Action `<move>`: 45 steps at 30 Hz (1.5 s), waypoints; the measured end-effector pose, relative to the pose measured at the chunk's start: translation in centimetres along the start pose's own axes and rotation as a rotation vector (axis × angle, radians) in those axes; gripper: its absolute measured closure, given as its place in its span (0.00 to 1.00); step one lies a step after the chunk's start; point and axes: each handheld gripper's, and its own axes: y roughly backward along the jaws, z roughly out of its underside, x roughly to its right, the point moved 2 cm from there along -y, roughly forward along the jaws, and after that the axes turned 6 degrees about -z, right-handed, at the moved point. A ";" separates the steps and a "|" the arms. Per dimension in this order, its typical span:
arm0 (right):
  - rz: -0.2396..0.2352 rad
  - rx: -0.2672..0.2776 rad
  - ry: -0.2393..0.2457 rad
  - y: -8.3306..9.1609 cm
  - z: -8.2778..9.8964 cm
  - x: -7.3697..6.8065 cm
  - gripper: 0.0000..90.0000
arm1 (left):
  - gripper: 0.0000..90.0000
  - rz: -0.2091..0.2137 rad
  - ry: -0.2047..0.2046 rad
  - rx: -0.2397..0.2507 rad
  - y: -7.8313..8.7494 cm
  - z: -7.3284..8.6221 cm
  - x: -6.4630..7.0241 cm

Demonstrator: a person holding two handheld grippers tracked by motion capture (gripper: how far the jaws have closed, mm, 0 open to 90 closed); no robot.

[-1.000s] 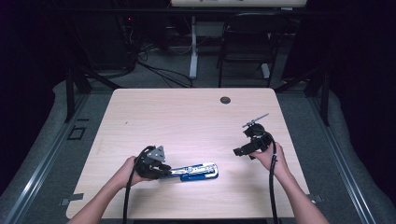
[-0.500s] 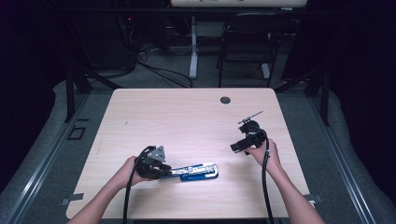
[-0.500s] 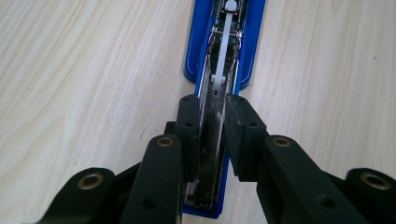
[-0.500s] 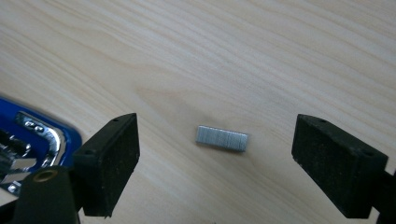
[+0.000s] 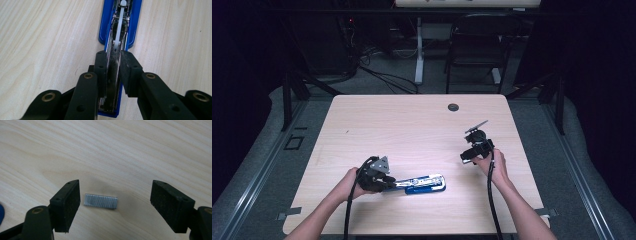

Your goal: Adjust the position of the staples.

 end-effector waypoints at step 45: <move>0.063 -0.151 0.044 -0.7 0.3 0.3 0.50 | 0.85 -0.004 -0.004 0.000 -0.1 -0.2 0.1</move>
